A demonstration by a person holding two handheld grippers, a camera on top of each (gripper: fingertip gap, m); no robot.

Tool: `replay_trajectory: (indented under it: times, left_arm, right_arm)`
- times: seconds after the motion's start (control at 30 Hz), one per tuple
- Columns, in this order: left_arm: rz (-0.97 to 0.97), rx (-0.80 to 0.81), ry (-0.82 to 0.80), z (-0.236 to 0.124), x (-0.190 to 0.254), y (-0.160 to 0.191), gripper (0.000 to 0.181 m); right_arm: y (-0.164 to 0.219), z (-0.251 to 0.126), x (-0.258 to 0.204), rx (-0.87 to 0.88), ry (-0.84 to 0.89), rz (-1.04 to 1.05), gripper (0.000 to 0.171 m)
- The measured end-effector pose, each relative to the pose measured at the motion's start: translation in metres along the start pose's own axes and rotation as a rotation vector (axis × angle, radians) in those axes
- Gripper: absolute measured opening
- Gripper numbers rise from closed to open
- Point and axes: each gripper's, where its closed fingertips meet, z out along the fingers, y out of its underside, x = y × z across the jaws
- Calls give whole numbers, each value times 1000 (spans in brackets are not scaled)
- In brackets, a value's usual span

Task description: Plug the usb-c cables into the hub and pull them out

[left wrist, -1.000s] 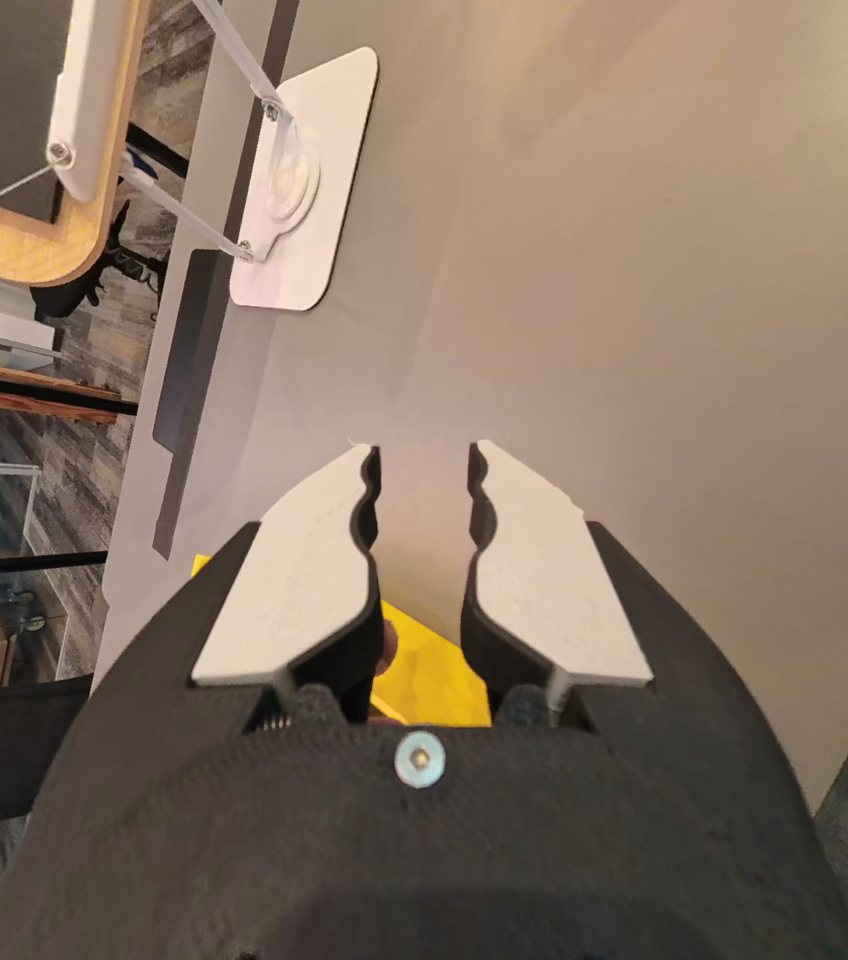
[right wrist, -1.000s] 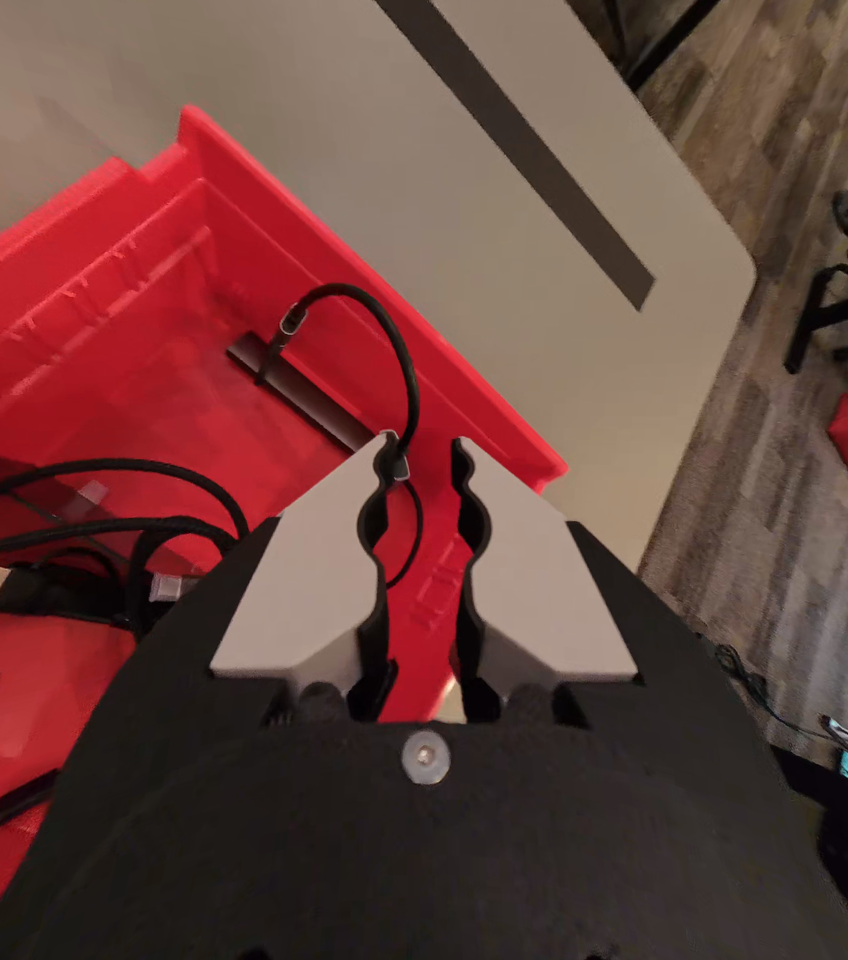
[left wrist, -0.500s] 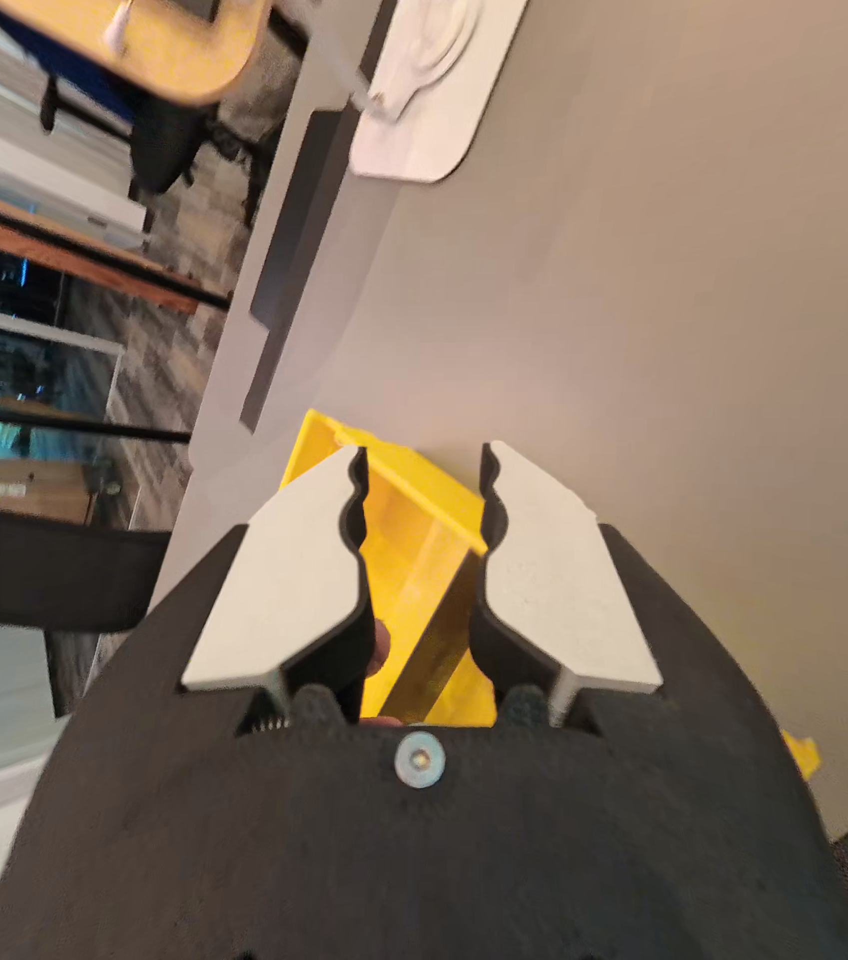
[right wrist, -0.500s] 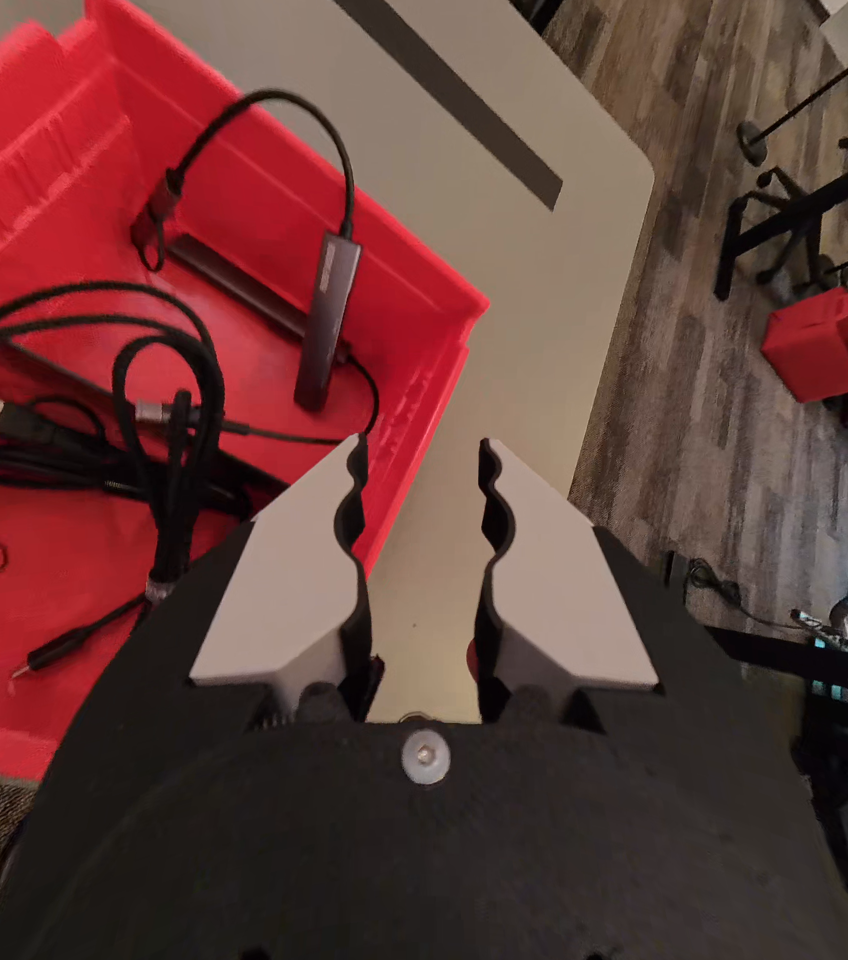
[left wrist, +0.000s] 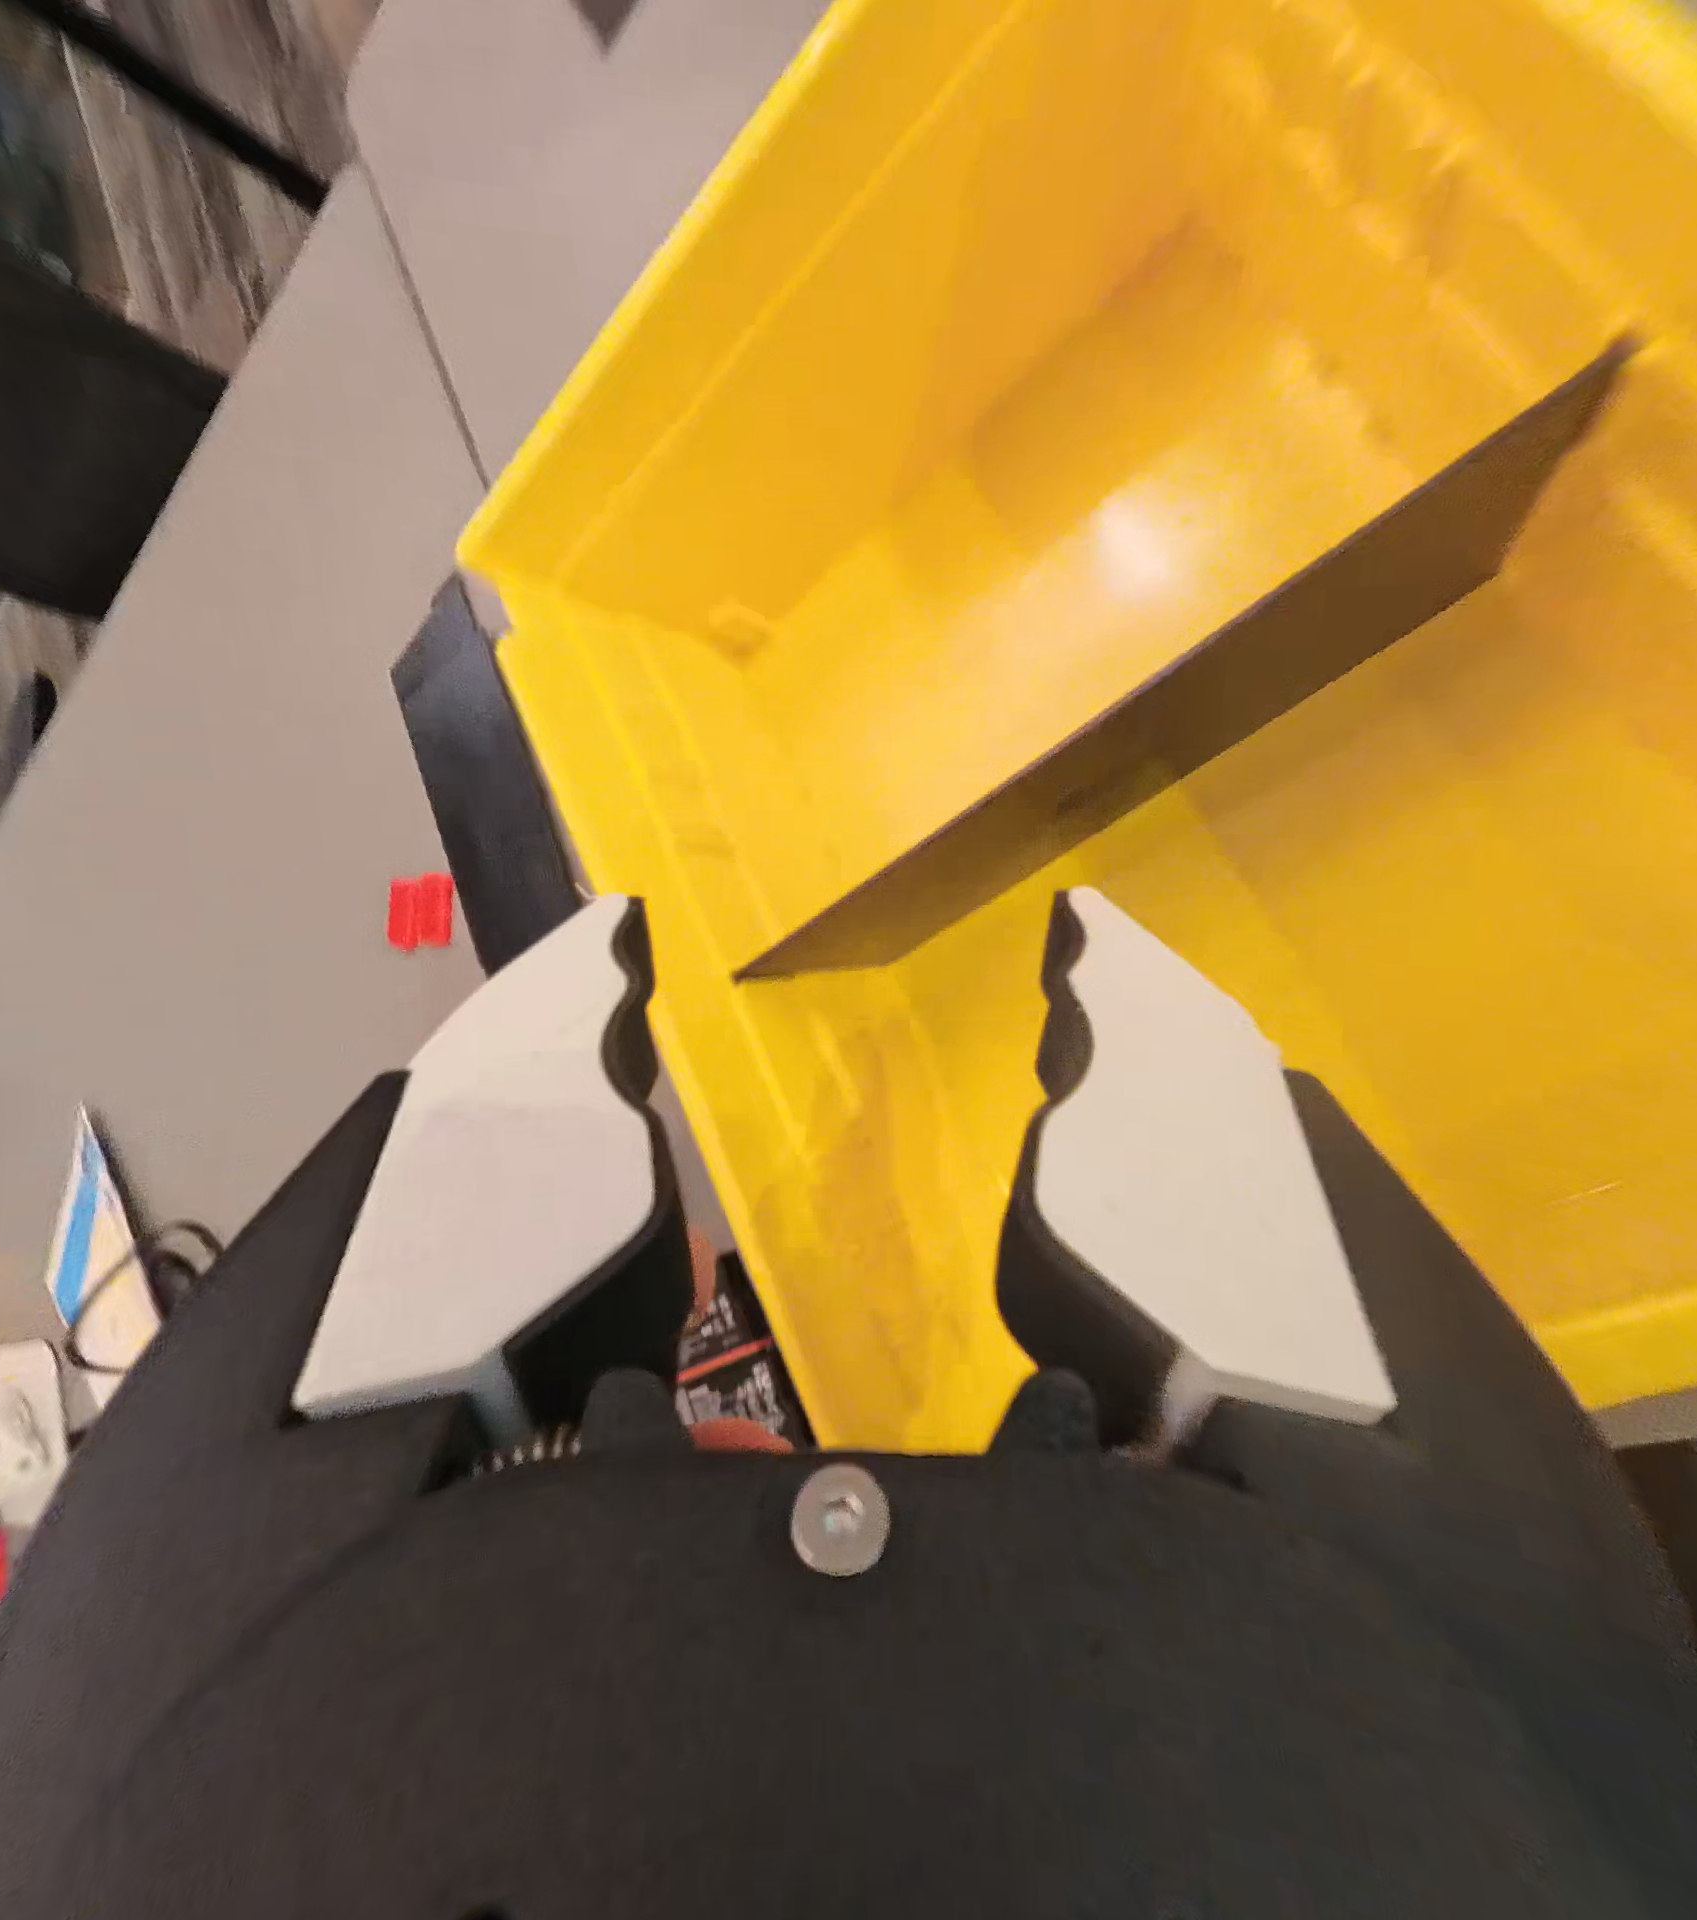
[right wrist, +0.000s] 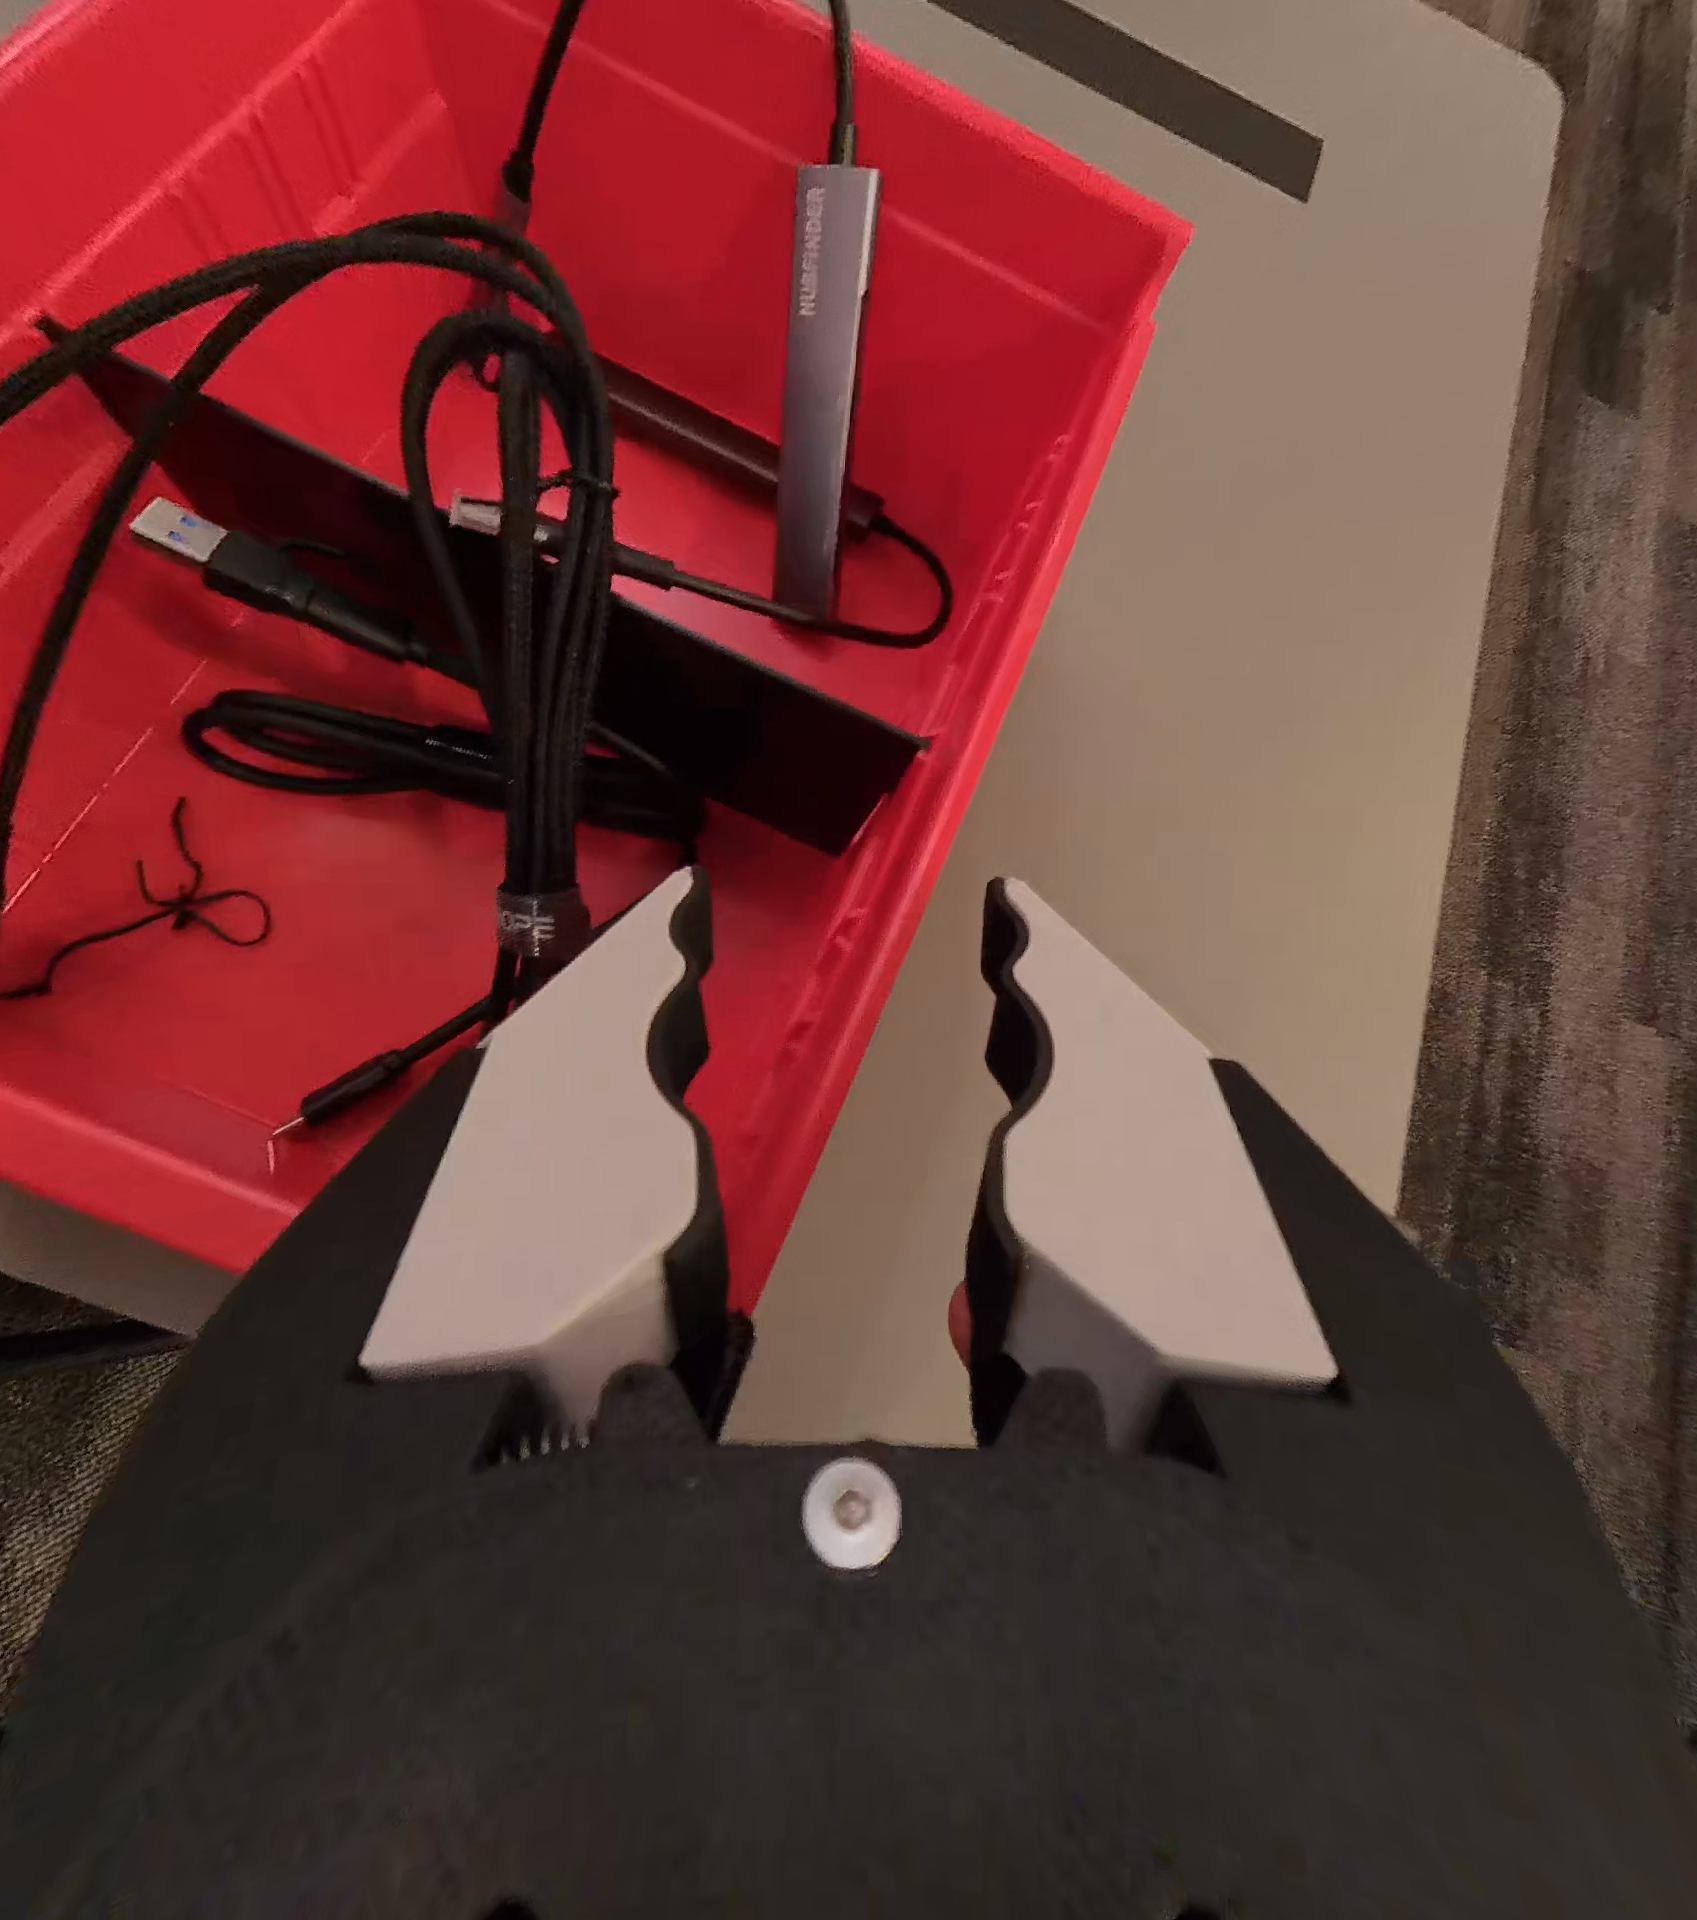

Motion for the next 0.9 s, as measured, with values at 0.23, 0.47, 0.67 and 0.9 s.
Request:
replay_trajectory:
  times: [0.23,0.47,0.67,0.9]
  left_arm:
    - [-185,-148,2,19,-11,76,81]
    - [-312,-156,72,37,-2,102,75]
    - [-394,-120,135,39,3,100,64]
    - [-449,-75,279,33,21,94,69]
  right_arm:
    - [13,10,-14,-19,-15,3,46]
    - [13,14,-20,7,19,21,42]
    - [11,12,-43,15,55,4,52]
    - [6,12,-67,66,116,34,61]
